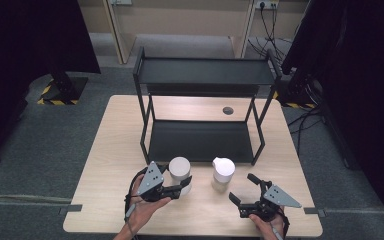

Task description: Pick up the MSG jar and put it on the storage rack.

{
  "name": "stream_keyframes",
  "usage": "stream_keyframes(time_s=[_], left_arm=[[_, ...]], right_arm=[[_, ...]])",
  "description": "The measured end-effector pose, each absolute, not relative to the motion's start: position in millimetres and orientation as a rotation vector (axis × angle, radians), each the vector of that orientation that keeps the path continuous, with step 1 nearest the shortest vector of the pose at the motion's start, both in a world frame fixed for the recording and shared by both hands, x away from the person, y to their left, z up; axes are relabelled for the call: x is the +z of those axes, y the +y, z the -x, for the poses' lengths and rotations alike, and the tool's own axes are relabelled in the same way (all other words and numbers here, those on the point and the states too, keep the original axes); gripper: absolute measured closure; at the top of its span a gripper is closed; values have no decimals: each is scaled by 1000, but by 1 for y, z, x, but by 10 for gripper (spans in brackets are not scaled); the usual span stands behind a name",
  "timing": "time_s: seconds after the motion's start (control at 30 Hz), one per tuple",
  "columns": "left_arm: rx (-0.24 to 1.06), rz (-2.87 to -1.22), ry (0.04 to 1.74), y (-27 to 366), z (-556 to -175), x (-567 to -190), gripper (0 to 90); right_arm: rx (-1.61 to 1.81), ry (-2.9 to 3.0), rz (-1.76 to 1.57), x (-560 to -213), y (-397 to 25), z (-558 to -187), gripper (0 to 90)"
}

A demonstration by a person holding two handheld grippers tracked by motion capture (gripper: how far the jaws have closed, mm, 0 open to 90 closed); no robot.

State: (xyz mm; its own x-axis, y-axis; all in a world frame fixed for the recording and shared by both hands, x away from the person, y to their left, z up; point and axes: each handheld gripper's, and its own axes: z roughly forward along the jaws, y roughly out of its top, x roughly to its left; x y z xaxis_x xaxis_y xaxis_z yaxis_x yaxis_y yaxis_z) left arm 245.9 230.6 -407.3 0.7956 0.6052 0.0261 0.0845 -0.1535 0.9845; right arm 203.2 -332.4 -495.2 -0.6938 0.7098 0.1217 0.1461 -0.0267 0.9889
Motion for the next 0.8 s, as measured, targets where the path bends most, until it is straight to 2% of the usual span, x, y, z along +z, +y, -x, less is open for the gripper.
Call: stream_keyframes(time_s=[0.4,0.8], left_arm=[[469,-1678,555,229,-261,-381,350],[460,-1686,534,226,-287,-339,350]], right_arm=[[1770,1830,-893,-495,-332,-203,4],[1772,1826,-891,-495,-333,-203,4]])
